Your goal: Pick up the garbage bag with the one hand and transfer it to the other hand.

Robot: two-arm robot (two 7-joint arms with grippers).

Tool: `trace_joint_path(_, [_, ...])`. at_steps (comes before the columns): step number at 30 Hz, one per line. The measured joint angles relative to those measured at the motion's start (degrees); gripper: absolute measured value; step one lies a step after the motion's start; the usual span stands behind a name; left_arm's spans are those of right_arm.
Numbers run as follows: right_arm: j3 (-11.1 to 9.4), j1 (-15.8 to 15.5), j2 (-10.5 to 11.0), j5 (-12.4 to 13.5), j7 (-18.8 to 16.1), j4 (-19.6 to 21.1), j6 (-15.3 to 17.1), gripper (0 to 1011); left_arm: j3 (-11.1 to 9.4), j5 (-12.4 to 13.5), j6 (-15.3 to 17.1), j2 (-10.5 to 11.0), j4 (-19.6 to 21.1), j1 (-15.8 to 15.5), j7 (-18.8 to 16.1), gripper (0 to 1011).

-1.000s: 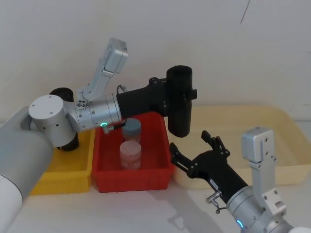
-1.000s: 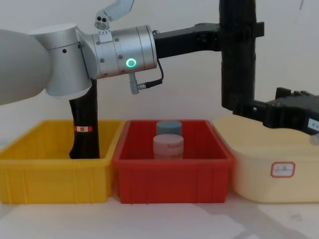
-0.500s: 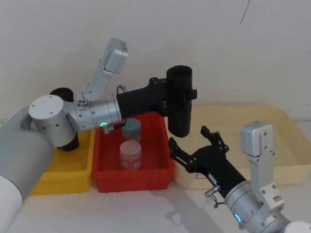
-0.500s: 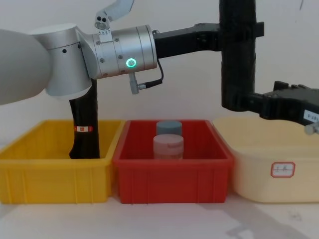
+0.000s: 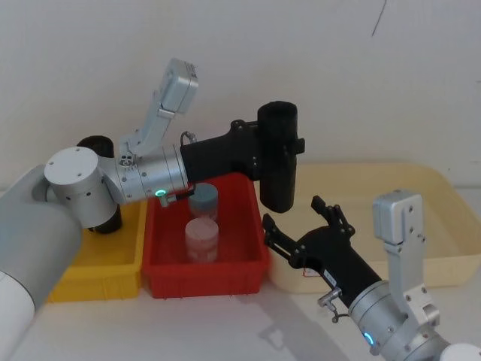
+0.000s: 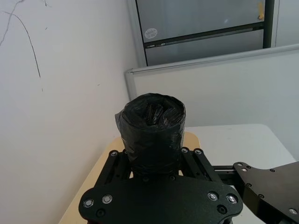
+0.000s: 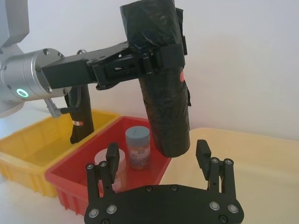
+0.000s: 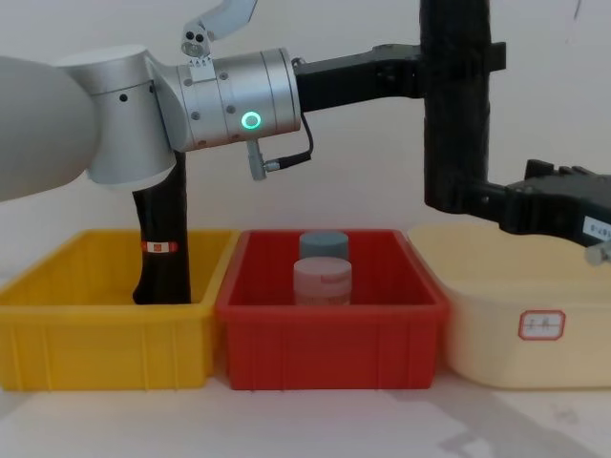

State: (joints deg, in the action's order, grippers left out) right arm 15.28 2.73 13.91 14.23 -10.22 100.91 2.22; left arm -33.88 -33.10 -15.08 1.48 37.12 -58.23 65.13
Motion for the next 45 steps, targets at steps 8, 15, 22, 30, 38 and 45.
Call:
trace_joint_path(8, [-0.38, 0.32, -0.28, -0.31, -0.68, -1.33, -0.96, 1001, 0.00, 0.00, 0.00, 0.00, 0.00, 0.00, 0.00, 389])
trace_joint_path(15, [-0.62, 0.75, -0.58, -0.58, -1.23, -2.43, -1.73, 1001, 0.00, 0.00, 0.00, 0.00, 0.00, 0.00, 0.00, 389])
trace_joint_path(22, [-0.82, 1.12, -0.88, -0.81, -1.81, -3.33, -2.36, 1001, 0.00, 0.00, 0.00, 0.00, 0.00, 0.00, 0.00, 389])
trace_joint_path(30, [-1.05, 1.67, -1.27, -1.08, -2.52, -4.44, -3.05, 1001, 0.00, 0.00, 0.00, 0.00, 0.00, 0.00, 0.00, 389])
trace_joint_path(38, [-1.11, 2.27, -1.60, -1.25, -3.00, -5.47, -3.56, 1001, 0.00, 0.00, 0.00, 0.00, 0.00, 0.00, 0.00, 389])
trace_joint_path(45, [-1.16, 3.00, -1.94, -1.32, -3.31, -6.55, -4.00, 1001, 0.00, 0.00, 0.00, 0.00, 0.00, 0.00, 0.00, 389])
